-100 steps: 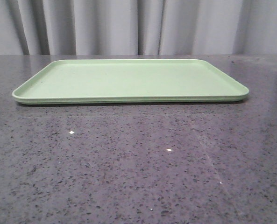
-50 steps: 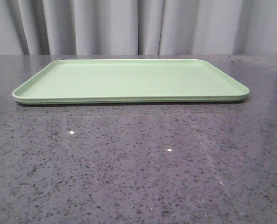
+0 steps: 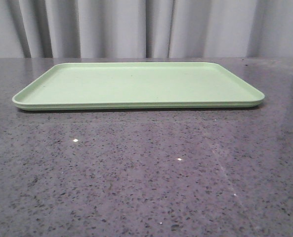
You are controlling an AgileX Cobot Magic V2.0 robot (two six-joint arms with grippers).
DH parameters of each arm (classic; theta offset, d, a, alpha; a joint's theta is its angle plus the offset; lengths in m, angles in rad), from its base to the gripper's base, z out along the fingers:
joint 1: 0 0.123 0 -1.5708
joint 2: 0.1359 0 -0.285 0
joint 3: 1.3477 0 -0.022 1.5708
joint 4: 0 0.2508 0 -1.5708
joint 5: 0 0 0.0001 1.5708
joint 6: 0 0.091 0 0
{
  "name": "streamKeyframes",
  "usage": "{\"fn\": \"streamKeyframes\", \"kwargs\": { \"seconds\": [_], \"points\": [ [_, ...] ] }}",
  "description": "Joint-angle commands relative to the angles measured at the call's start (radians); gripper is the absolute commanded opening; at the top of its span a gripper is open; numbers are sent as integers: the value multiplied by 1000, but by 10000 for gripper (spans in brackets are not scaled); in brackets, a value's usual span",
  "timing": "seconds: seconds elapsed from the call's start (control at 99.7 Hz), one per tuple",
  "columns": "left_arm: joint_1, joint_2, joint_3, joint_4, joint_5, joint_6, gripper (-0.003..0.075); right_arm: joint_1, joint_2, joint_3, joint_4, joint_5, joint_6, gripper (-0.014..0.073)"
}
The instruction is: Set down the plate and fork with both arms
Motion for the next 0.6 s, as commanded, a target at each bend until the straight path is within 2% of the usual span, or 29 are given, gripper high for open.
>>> {"fn": "streamKeyframes", "kwargs": {
  "seconds": [0.0,0.321,0.592],
  "points": [
    [-4,46,-127,-5,6,-5,-21,-7,61,-121,-14,37,-11,-67],
    [-4,315,-454,42,165,-5,-21,-7,336,-447,-14,261,-11,-67],
    [-4,554,-598,48,185,-5,-21,-7,534,-625,-10,308,-11,-67]
  ]
}}
